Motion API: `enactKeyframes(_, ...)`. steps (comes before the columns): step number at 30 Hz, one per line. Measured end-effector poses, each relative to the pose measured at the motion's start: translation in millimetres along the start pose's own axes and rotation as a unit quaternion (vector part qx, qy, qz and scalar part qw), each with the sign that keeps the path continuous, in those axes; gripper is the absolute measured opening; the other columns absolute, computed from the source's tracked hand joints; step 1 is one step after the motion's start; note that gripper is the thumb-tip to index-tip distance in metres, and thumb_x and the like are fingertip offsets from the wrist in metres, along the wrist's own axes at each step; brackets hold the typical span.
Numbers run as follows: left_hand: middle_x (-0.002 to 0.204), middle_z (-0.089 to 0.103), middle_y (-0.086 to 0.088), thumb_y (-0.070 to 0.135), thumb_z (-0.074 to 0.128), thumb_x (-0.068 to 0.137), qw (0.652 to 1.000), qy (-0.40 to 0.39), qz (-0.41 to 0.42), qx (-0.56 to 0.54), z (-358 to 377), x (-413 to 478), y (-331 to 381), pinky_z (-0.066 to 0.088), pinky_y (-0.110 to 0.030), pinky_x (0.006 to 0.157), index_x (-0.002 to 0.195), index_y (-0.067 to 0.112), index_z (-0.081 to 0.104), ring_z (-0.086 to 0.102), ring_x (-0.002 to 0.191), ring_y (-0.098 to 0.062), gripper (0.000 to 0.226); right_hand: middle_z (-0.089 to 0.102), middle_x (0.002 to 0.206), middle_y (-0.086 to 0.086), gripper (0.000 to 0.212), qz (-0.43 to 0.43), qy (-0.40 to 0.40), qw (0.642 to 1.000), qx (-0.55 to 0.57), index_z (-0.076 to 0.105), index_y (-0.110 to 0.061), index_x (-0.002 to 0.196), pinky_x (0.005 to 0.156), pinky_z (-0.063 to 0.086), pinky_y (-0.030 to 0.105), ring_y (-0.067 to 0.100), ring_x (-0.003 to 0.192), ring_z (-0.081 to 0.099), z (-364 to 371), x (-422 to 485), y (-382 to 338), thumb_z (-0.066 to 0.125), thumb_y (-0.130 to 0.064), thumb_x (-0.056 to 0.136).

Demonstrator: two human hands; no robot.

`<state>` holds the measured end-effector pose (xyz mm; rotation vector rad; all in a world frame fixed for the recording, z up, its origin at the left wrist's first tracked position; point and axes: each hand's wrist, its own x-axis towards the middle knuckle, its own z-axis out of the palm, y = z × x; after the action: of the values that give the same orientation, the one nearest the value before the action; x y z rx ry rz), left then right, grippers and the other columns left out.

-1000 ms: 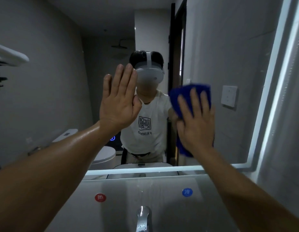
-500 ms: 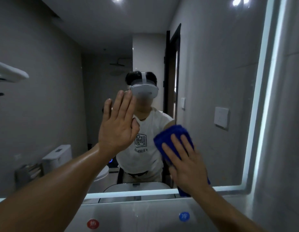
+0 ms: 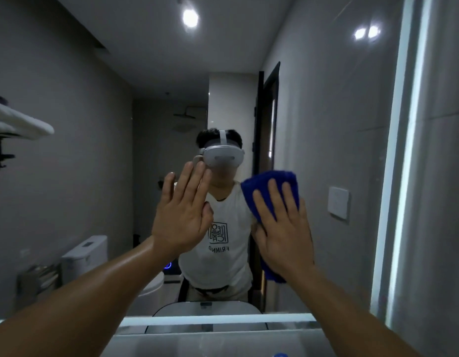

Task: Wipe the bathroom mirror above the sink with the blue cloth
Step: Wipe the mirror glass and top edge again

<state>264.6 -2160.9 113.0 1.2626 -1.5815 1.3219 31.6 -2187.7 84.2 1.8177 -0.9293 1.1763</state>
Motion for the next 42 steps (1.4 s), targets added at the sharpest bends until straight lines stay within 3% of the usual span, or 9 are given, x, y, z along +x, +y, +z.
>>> enactKeyframes(5, 0.130, 0.056, -0.015, 0.035, 0.047, 0.091, 0.998, 0.051, 0.038, -0.021, -33.0, 48.2, -16.0, 0.026, -0.046, 0.113, 0.131, 0.006, 0.057, 0.048, 0.123, -0.030, 0.051, 0.020, 0.162, 0.010, 0.069, -0.048, -0.001, 0.999, -0.001, 0.024, -0.023, 0.154, 0.120, 0.014, 0.052, 0.030, 0.151, 0.011, -16.9, 52.4, 38.6, 0.045, -0.030, 0.089)
enactKeyframes(11, 0.157, 0.031, -0.011, 0.040, 0.035, 0.093, 0.999, 0.037, -0.027, -0.030, -54.8, 150.1, -29.1, 0.014, -0.044, 0.119, 0.148, 0.011, 0.037, 0.019, 0.149, -0.026, 0.062, 0.003, 0.166, 0.005, 0.072, 0.123, 0.046, 0.991, 0.027, 0.013, -0.025, 0.158, 0.120, 0.002, 0.048, 0.026, 0.152, -0.002, -51.2, 178.1, 30.7, 0.044, -0.028, 0.093)
enactKeyframes(21, 0.167, 0.001, -0.001, 0.044, 0.022, 0.099, 0.998, 0.024, -0.048, -0.024, -35.5, 167.4, -37.3, 0.002, -0.044, 0.124, 0.159, 0.018, 0.011, -0.008, 0.153, -0.014, 0.066, 0.024, 0.162, 0.006, 0.072, -0.189, -0.010, 0.981, -0.048, 0.028, -0.028, 0.153, 0.117, 0.023, 0.053, 0.028, 0.151, 0.017, -28.9, 85.1, 70.7, 0.050, -0.033, 0.085)
enactKeyframes(27, 0.167, 0.006, -0.002, 0.042, 0.022, 0.098, 0.998, 0.049, -0.038, -0.014, -26.3, 167.5, -40.8, 0.004, -0.044, 0.123, 0.158, 0.016, 0.017, -0.003, 0.154, -0.016, 0.066, 0.003, 0.166, 0.003, 0.069, 0.145, 0.063, 0.987, 0.010, 0.011, -0.029, 0.158, 0.122, 0.005, 0.047, 0.023, 0.152, -0.001, -71.6, 231.4, 84.5, 0.040, -0.032, 0.095)
enactKeyframes(30, 0.166, 0.012, -0.004, 0.042, 0.025, 0.097, 0.998, 0.061, -0.031, -0.011, -25.3, 168.0, -41.2, 0.006, -0.044, 0.123, 0.157, 0.015, 0.023, 0.003, 0.154, -0.018, 0.066, -0.002, 0.166, 0.005, 0.071, 0.213, 0.088, 0.973, 0.024, 0.005, -0.024, 0.159, 0.122, 0.003, 0.050, 0.027, 0.152, -0.005, -64.7, 245.9, 42.1, 0.042, -0.030, 0.098)
enactKeyframes(33, 0.166, 0.014, -0.005, 0.041, 0.025, 0.098, 0.998, 0.063, -0.028, -0.011, -25.6, 168.2, -41.8, 0.007, -0.044, 0.122, 0.157, 0.013, 0.024, 0.005, 0.154, -0.020, 0.065, 0.005, 0.166, 0.005, 0.073, 0.023, 0.053, 0.998, -0.012, 0.013, -0.025, 0.158, 0.121, 0.013, 0.054, 0.027, 0.153, 0.000, -44.3, 201.4, 16.2, 0.044, -0.032, 0.093)
enactKeyframes(35, 0.166, 0.011, -0.005, 0.042, 0.023, 0.099, 0.998, 0.054, -0.028, -0.010, -25.1, 168.2, -42.7, 0.007, -0.045, 0.123, 0.157, 0.014, 0.021, 0.002, 0.154, -0.019, 0.065, 0.011, 0.165, 0.003, 0.070, -0.172, -0.016, 0.983, -0.056, 0.015, -0.031, 0.156, 0.121, 0.017, 0.053, 0.024, 0.153, 0.003, -51.6, 194.2, 46.9, 0.042, -0.037, 0.092)
enactKeyframes(37, 0.167, 0.007, -0.004, 0.043, 0.022, 0.099, 0.998, 0.049, -0.030, -0.010, -24.8, 168.5, -43.2, 0.006, -0.045, 0.123, 0.158, 0.015, 0.018, -0.002, 0.154, -0.017, 0.066, 0.016, 0.164, 0.003, 0.068, -0.245, -0.032, 0.963, -0.111, 0.016, -0.033, 0.155, 0.122, 0.012, 0.048, 0.023, 0.152, 0.006, -68.9, 219.5, 95.6, 0.038, -0.041, 0.091)
enactKeyframes(42, 0.166, 0.010, -0.003, 0.041, 0.030, 0.098, 0.998, 0.061, -0.034, -0.006, -22.5, 168.5, -42.4, 0.006, -0.045, 0.122, 0.157, 0.015, 0.022, 0.001, 0.154, -0.018, 0.066, 0.000, 0.166, 0.004, 0.070, 0.143, 0.046, 0.988, -0.033, 0.005, -0.031, 0.158, 0.120, 0.005, 0.047, 0.025, 0.152, -0.004, -86.4, 274.5, 101.2, 0.040, -0.032, 0.096)
